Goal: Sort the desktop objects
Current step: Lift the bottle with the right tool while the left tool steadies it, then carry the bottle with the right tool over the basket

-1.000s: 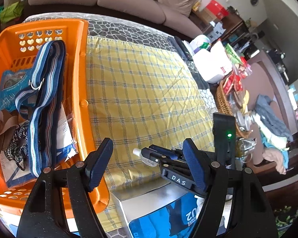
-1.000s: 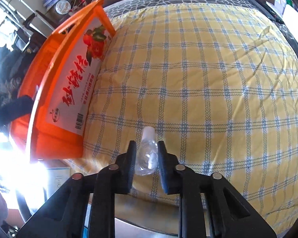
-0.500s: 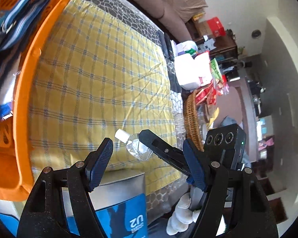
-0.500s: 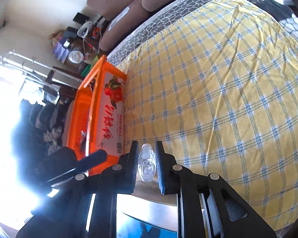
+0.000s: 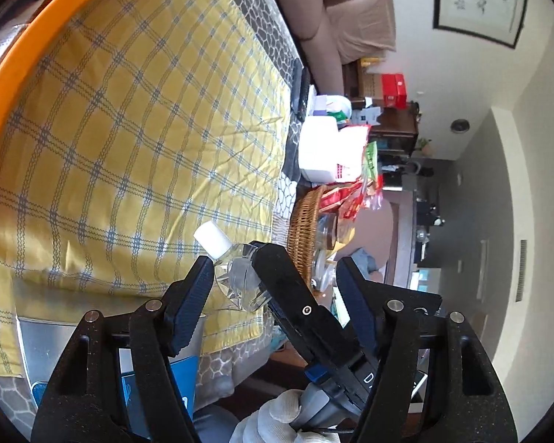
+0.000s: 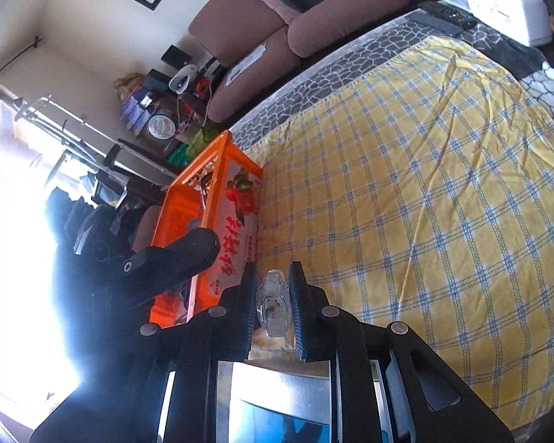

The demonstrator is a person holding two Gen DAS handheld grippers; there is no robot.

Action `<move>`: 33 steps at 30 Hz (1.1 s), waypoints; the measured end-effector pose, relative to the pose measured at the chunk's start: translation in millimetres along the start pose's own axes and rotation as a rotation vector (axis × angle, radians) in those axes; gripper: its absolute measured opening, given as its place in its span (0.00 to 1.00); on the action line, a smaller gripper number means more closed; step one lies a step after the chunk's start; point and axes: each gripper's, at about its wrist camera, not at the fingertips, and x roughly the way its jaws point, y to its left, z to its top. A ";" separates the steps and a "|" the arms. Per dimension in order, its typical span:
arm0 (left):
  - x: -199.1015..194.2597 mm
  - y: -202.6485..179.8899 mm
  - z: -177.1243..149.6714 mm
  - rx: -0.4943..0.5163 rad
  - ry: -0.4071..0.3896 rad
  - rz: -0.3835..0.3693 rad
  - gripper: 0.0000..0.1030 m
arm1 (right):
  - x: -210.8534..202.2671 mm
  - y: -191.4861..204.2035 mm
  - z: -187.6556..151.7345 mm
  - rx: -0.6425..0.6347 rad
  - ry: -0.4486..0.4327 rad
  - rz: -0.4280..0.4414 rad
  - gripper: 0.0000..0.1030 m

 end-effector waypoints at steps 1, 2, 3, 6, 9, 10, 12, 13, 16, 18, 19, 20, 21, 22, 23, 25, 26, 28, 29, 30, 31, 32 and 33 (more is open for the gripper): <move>0.6 -0.2 -0.6 -0.001 0.000 0.003 0.63 | 0.8 2.7 0.6 -0.001 -0.001 0.005 0.16; -1.5 0.2 -0.8 0.003 0.002 0.004 0.63 | 1.5 3.8 0.8 -0.001 -0.003 0.008 0.16; -1.4 0.5 -1.3 0.006 0.005 0.000 0.56 | 1.9 5.9 1.0 -0.004 -0.006 0.010 0.16; -8.4 -0.2 0.5 0.009 -0.009 -0.003 0.44 | 1.0 17.8 -0.3 -0.042 -0.014 0.005 0.16; -17.2 -0.5 2.3 0.011 -0.012 -0.022 0.42 | -1.0 32.3 -4.8 -0.119 -0.021 -0.040 0.16; -20.0 -0.8 2.3 0.013 -0.015 -0.026 0.40 | -1.4 37.5 -6.6 -0.141 -0.024 -0.048 0.16; -27.2 -1.8 1.0 0.018 -0.019 -0.037 0.38 | -1.1 48.5 -9.6 -0.191 -0.026 -0.065 0.16; -30.5 -2.2 0.8 0.019 -0.020 -0.043 0.38 | 0.2 54.1 -11.1 -0.213 -0.024 -0.073 0.16; -47.4 -4.5 1.1 0.032 -0.032 -0.050 0.37 | 6.0 70.1 -13.6 -0.253 -0.013 -0.081 0.18; -63.6 -7.9 3.4 0.053 -0.047 -0.057 0.33 | 11.0 81.5 -14.1 -0.270 -0.007 -0.079 0.18; -71.0 -9.1 5.3 0.061 -0.058 -0.050 0.33 | 13.9 87.7 -14.5 -0.282 -0.004 -0.079 0.18; -79.8 -9.6 7.1 0.072 -0.067 -0.046 0.33 | 17.7 94.7 -15.4 -0.294 0.000 -0.073 0.18; -88.6 -9.5 8.4 0.079 -0.080 -0.044 0.33 | 21.5 101.4 -15.8 -0.304 0.004 -0.066 0.18; -98.2 -8.3 10.7 0.082 -0.095 -0.042 0.33 | 26.0 110.0 -16.8 -0.315 0.004 -0.060 0.18; -107.5 -6.3 12.9 0.082 -0.108 -0.043 0.33 | 31.1 117.9 -17.7 -0.326 0.007 -0.056 0.18; -127.1 0.1 18.7 0.076 -0.135 -0.042 0.33 | 43.5 135.6 -20.9 -0.350 0.015 -0.049 0.18; -137.9 4.4 22.0 0.073 -0.150 -0.041 0.33 | 51.2 144.8 -23.2 -0.364 0.020 -0.046 0.18; -157.2 12.9 28.9 0.063 -0.174 -0.037 0.33 | 67.0 162.1 -28.4 -0.386 0.038 -0.035 0.18; -166.7 17.5 32.5 0.059 -0.186 -0.034 0.33 | 75.4 169.7 -29.9 -0.394 0.049 -0.030 0.18; -176.5 22.7 36.5 0.054 -0.198 -0.030 0.33 | 84.8 177.8 -31.4 -0.404 0.059 -0.028 0.18; -185.3 27.4 40.2 0.052 -0.213 -0.023 0.33 | 93.1 185.0 -33.1 -0.413 0.070 -0.022 0.18; -194.2 32.6 44.4 0.049 -0.225 -0.017 0.33 | 102.7 192.8 -35.1 -0.423 0.082 -0.017 0.19; -201.3 37.8 48.4 0.044 -0.235 -0.011 0.33 | 112.4 200.2 -37.0 -0.430 0.093 -0.015 0.20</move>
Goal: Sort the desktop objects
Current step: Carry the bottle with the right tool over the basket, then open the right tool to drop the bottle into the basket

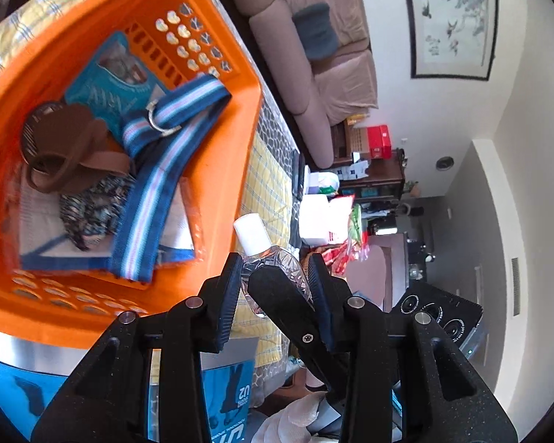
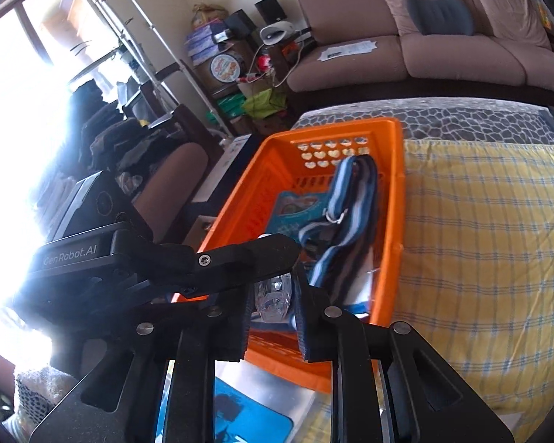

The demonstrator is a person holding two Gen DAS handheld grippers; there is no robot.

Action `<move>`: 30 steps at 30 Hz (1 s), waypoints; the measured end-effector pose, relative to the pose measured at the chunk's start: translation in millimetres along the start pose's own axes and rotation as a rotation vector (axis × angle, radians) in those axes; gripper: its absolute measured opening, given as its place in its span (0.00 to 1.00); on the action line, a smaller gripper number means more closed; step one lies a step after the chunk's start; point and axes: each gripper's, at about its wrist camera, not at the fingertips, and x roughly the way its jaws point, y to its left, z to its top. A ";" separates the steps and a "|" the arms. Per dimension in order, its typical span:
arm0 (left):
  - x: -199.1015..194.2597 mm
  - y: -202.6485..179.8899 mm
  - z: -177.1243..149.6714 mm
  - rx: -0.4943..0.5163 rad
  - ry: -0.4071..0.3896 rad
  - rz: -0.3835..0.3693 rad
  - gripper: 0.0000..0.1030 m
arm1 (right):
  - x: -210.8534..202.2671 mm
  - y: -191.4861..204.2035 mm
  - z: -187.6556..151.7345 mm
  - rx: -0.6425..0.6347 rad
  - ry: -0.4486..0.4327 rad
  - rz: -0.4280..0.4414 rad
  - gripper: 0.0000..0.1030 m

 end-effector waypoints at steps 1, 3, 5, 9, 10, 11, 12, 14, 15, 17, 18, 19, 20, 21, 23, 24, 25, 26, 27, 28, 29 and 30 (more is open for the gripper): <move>-5.3 4.6 4.9 -0.001 -0.008 0.010 0.33 | 8.8 6.2 1.9 -0.006 0.008 0.005 0.20; -13.7 13.1 15.8 0.003 -0.023 0.039 0.33 | 27.4 16.2 5.2 -0.014 0.028 0.015 0.20; -17.3 20.5 25.5 0.009 -0.023 0.067 0.33 | 42.7 20.5 6.1 -0.012 0.043 0.025 0.20; -21.0 29.1 38.5 0.048 -0.018 0.127 0.33 | 68.0 21.4 5.6 0.014 0.059 0.045 0.18; -20.3 29.5 39.7 0.059 -0.016 0.141 0.33 | 71.6 20.3 5.6 0.020 0.061 0.048 0.18; -19.1 29.9 41.6 0.068 -0.013 0.151 0.33 | 75.7 18.9 5.3 0.025 0.063 0.050 0.18; -18.5 31.3 44.0 0.075 -0.009 0.162 0.33 | 78.5 17.6 4.8 0.026 0.066 0.048 0.18; -15.4 34.3 48.0 0.086 -0.004 0.184 0.33 | 85.6 16.1 7.3 0.020 0.076 0.035 0.18; -13.0 33.5 52.0 0.091 -0.001 0.196 0.33 | 88.9 15.6 9.7 0.018 0.083 0.027 0.18; -8.6 30.0 59.6 0.099 0.004 0.219 0.33 | 95.3 13.8 15.8 0.009 0.092 0.007 0.17; -5.9 26.3 64.1 0.114 0.006 0.237 0.34 | 97.8 13.3 18.6 0.001 0.095 -0.006 0.17; -4.5 22.7 67.2 0.129 0.004 0.258 0.38 | 101.0 13.1 23.0 -0.012 0.097 -0.025 0.17; -4.4 19.1 70.7 0.146 0.000 0.273 0.40 | 103.6 12.7 26.9 -0.025 0.100 -0.044 0.16; -4.3 16.2 74.5 0.159 -0.005 0.286 0.44 | 106.7 11.3 30.4 -0.033 0.104 -0.062 0.16; -5.9 14.9 80.7 0.158 -0.014 0.298 0.46 | 114.7 4.8 38.4 -0.033 0.119 -0.083 0.16; -7.1 13.7 82.8 0.156 -0.019 0.300 0.48 | 119.1 1.0 42.1 -0.033 0.127 -0.095 0.16; -9.9 14.1 84.7 0.154 -0.026 0.307 0.49 | 122.8 -2.2 45.4 -0.031 0.136 -0.106 0.16; -13.4 15.3 85.4 0.153 -0.035 0.307 0.49 | 127.9 -6.0 48.7 -0.028 0.148 -0.118 0.16; -17.7 15.7 85.2 0.149 -0.041 0.303 0.50 | 132.6 -8.9 51.7 -0.029 0.159 -0.132 0.16; -20.7 17.1 84.7 0.144 -0.044 0.298 0.50 | 138.4 -10.3 54.5 -0.037 0.173 -0.148 0.16; -23.9 18.5 83.6 0.139 -0.049 0.294 0.50 | 143.9 -10.6 56.2 -0.050 0.188 -0.161 0.16; -27.6 19.9 84.0 0.134 -0.053 0.288 0.50 | 150.5 -9.9 57.8 -0.067 0.207 -0.181 0.16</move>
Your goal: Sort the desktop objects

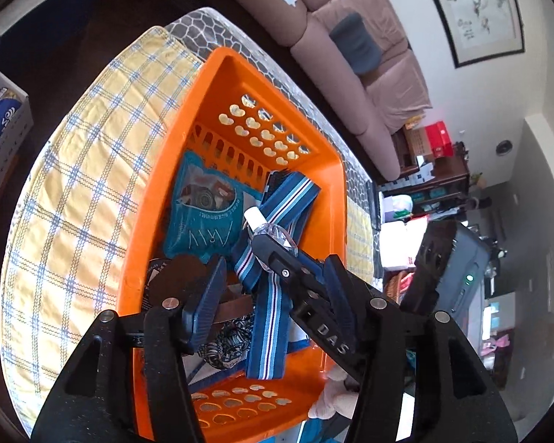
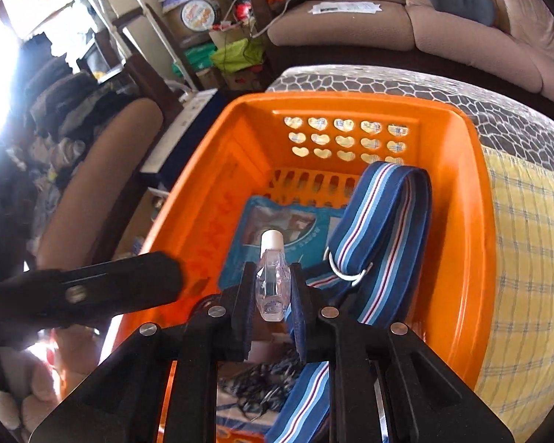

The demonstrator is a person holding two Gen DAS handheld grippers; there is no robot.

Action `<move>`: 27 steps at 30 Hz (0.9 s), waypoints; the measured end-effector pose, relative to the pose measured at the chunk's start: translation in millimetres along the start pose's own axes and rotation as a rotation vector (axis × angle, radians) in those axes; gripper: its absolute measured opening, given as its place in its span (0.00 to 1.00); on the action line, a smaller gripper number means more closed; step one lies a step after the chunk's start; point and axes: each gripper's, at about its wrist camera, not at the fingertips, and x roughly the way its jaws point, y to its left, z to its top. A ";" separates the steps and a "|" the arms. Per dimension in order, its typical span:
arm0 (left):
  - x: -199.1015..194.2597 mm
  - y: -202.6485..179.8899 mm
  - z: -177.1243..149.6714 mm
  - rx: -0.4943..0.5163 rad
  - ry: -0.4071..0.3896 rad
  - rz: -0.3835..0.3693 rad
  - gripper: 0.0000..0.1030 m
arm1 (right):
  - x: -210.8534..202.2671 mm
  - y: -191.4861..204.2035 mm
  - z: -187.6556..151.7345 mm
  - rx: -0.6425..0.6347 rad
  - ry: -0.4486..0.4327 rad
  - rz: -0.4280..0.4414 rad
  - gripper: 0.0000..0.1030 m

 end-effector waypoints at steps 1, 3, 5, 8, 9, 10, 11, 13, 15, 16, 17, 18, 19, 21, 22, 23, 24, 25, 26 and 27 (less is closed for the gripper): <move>-2.2 2.2 -0.2 -0.005 -0.002 -0.006 0.50 | 5.8 1.9 2.8 -0.013 0.014 -0.022 0.16; -7.8 7.2 -1.3 -0.012 -0.003 -0.009 0.51 | 17.1 4.6 6.7 -0.022 0.050 -0.051 0.16; -10.8 10.3 -2.0 -0.013 -0.005 -0.004 0.52 | 25.9 6.2 5.8 -0.026 0.075 -0.078 0.17; -13.3 13.2 0.1 -0.020 -0.008 0.003 0.52 | 29.7 7.0 1.5 -0.018 0.084 -0.081 0.18; -13.6 13.3 0.0 -0.021 -0.009 0.003 0.52 | 28.4 6.9 -0.1 -0.013 0.083 -0.075 0.18; -14.2 13.6 -1.1 -0.019 -0.010 0.005 0.52 | 26.5 7.5 -1.5 -0.009 0.078 -0.066 0.18; -15.1 13.0 -2.7 -0.016 -0.011 0.008 0.52 | 24.3 7.2 -1.3 -0.005 0.072 -0.059 0.18; -15.8 11.0 -4.0 -0.012 -0.010 0.009 0.52 | 17.7 5.9 -2.8 0.003 0.064 -0.044 0.18; -18.2 8.1 -7.9 -0.005 -0.013 0.014 0.55 | 11.4 3.0 -3.9 0.016 0.059 -0.006 0.18; -19.5 5.7 -10.3 0.006 -0.014 0.023 0.57 | 8.5 2.8 -3.5 0.023 0.057 0.005 0.18; -20.9 2.9 -12.6 0.018 -0.014 0.036 0.57 | 5.1 4.2 -2.4 0.023 0.053 0.000 0.18; -22.9 -0.8 -16.0 0.038 -0.015 0.054 0.58 | 0.1 4.5 -2.9 0.020 0.046 -0.006 0.18; -24.7 -4.6 -19.4 0.058 -0.016 0.073 0.58 | -5.2 6.8 -3.8 0.020 0.040 -0.008 0.18; -29.8 -12.4 -27.6 0.093 -0.021 0.104 0.60 | -16.6 6.8 -7.4 0.030 0.023 -0.004 0.21; -31.6 -16.2 -31.5 0.107 -0.021 0.114 0.60 | -22.4 6.2 -9.6 0.032 0.014 -0.005 0.22; -33.6 -19.7 -35.1 0.118 -0.022 0.123 0.61 | -28.9 4.8 -13.0 0.035 0.005 -0.009 0.24; -35.6 -23.4 -39.5 0.129 -0.024 0.132 0.61 | -33.7 4.1 -15.1 0.040 -0.001 -0.011 0.26; -37.1 -26.7 -44.0 0.139 -0.024 0.139 0.63 | -39.2 2.6 -18.4 0.045 -0.006 -0.015 0.27; -38.8 -30.7 -49.1 0.152 -0.026 0.148 0.63 | -44.6 0.4 -22.1 0.051 -0.010 -0.020 0.28; -40.2 -34.5 -54.1 0.163 -0.027 0.159 0.64 | -50.5 -1.7 -25.6 0.057 -0.015 -0.023 0.31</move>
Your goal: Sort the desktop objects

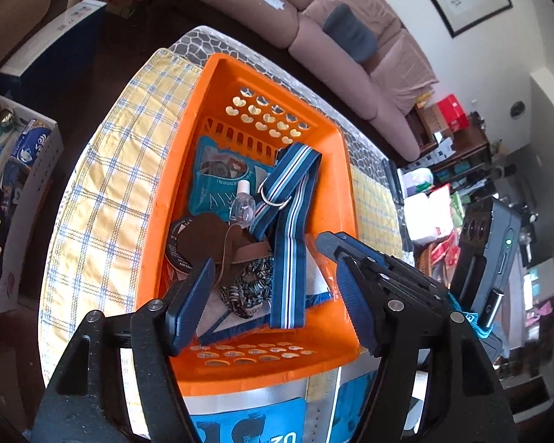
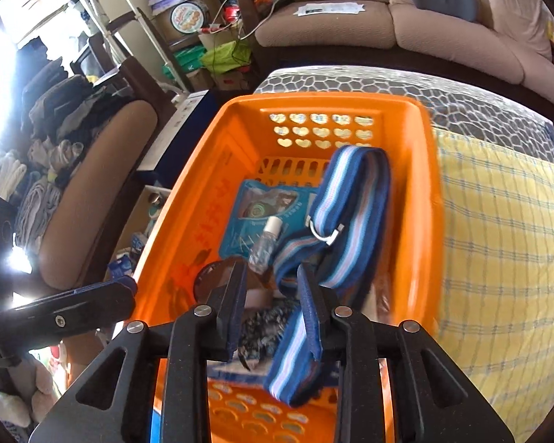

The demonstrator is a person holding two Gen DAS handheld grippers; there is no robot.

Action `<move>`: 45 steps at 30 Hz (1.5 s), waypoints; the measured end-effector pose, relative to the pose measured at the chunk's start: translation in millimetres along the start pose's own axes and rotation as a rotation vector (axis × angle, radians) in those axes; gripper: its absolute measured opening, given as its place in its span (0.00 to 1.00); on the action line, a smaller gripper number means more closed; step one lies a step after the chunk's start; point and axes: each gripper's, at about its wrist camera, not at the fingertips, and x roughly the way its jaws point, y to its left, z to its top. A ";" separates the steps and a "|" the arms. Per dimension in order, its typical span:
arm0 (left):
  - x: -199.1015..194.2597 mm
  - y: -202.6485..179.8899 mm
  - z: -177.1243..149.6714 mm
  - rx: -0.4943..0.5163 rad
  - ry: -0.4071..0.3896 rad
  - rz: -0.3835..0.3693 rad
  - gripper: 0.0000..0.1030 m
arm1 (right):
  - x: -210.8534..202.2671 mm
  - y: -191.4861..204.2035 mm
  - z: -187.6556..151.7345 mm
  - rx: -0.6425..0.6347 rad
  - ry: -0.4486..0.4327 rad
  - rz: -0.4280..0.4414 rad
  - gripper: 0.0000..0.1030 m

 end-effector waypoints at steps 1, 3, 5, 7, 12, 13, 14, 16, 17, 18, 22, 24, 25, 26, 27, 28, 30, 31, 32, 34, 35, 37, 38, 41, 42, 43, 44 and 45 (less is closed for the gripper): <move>-1.5 -4.0 -4.3 0.011 0.001 0.007 0.64 | -5.7 -3.1 -4.6 0.008 -0.006 -0.003 0.34; -3.8 -11.5 -13.0 0.031 0.007 0.020 0.65 | -15.9 -8.7 -13.3 0.021 -0.016 -0.009 0.53; -6.3 -22.0 -23.7 0.060 0.008 0.043 0.65 | -26.7 -14.5 -21.8 0.034 -0.028 -0.018 0.67; -7.8 -31.9 -34.7 0.094 0.011 0.067 0.65 | -36.0 -18.9 -29.9 0.046 -0.039 -0.027 0.69; -12.3 -53.0 -60.1 0.173 -0.005 0.134 0.94 | -60.3 -30.8 -54.7 0.060 -0.058 -0.049 0.81; -14.5 -57.6 -66.2 0.193 -0.015 0.147 0.94 | -63.2 -34.0 -59.3 0.068 -0.058 -0.044 0.84; -15.9 -62.3 -72.5 0.216 -0.020 0.163 0.94 | -66.8 -37.6 -64.8 0.082 -0.057 -0.033 0.87; -15.8 -69.1 -83.1 0.252 -0.020 0.191 0.94 | -73.0 -43.9 -75.4 0.104 -0.064 -0.027 0.87; -15.8 -70.7 -88.0 0.263 -0.020 0.201 0.95 | -76.4 -46.9 -81.4 0.110 -0.069 -0.032 0.87; -15.7 -72.3 -92.9 0.271 -0.021 0.214 0.97 | -79.5 -49.8 -87.3 0.114 -0.072 -0.040 0.87; -15.9 -76.2 -111.9 0.287 -0.035 0.215 1.00 | -90.7 -59.5 -108.1 0.135 -0.079 -0.053 0.89; -12.7 -77.1 -122.3 0.299 -0.033 0.226 1.00 | -95.6 -65.6 -117.4 0.147 -0.083 -0.061 0.89; -10.1 -77.0 -126.3 0.307 -0.026 0.233 1.00 | -98.3 -69.6 -122.2 0.149 -0.086 -0.066 0.89; -7.8 -76.7 -130.2 0.312 -0.021 0.244 1.00 | -100.2 -71.7 -127.0 0.148 -0.087 -0.074 0.89; -6.2 -75.7 -133.4 0.313 -0.021 0.252 1.00 | -102.2 -73.8 -131.2 0.146 -0.089 -0.086 0.89; -5.3 -74.6 -136.4 0.311 -0.025 0.256 1.00 | -104.2 -75.6 -135.5 0.143 -0.091 -0.100 0.89; -3.5 -72.0 -141.7 0.302 -0.031 0.255 1.00 | -108.0 -80.5 -143.3 0.137 -0.095 -0.126 0.89; -2.2 -71.3 -144.3 0.300 -0.034 0.258 1.00 | -109.6 -82.0 -146.7 0.133 -0.098 -0.143 0.89; -0.5 -70.8 -147.0 0.299 -0.036 0.262 1.00 | -110.5 -82.6 -150.4 0.130 -0.103 -0.159 0.89; 3.8 -68.3 -152.0 0.295 -0.035 0.266 1.00 | -111.6 -84.6 -157.7 0.127 -0.113 -0.186 0.89; 5.7 -67.4 -154.4 0.292 -0.036 0.260 1.00 | -111.4 -87.6 -161.7 0.128 -0.117 -0.194 0.89; 10.8 -65.3 -158.7 0.292 -0.038 0.264 1.00 | -109.3 -91.5 -169.0 0.131 -0.123 -0.206 0.89; 13.7 -64.5 -160.2 0.295 -0.038 0.269 1.00 | -107.4 -93.3 -172.7 0.132 -0.123 -0.216 0.89; 24.0 -61.2 -164.2 0.298 -0.032 0.283 1.00 | -100.7 -98.8 -180.4 0.133 -0.124 -0.238 0.89; 27.4 -59.7 -165.1 0.296 -0.031 0.287 1.00 | -98.2 -100.8 -182.7 0.134 -0.125 -0.244 0.89; 30.4 -58.3 -166.0 0.297 -0.032 0.291 1.00 | -95.8 -102.5 -184.5 0.137 -0.126 -0.249 0.89; 32.7 -57.7 -166.4 0.300 -0.034 0.297 1.00 | -93.3 -104.3 -186.1 0.139 -0.124 -0.253 0.89; 35.5 -57.3 -166.9 0.307 -0.039 0.309 1.00 | -91.1 -105.8 -188.1 0.141 -0.123 -0.256 0.89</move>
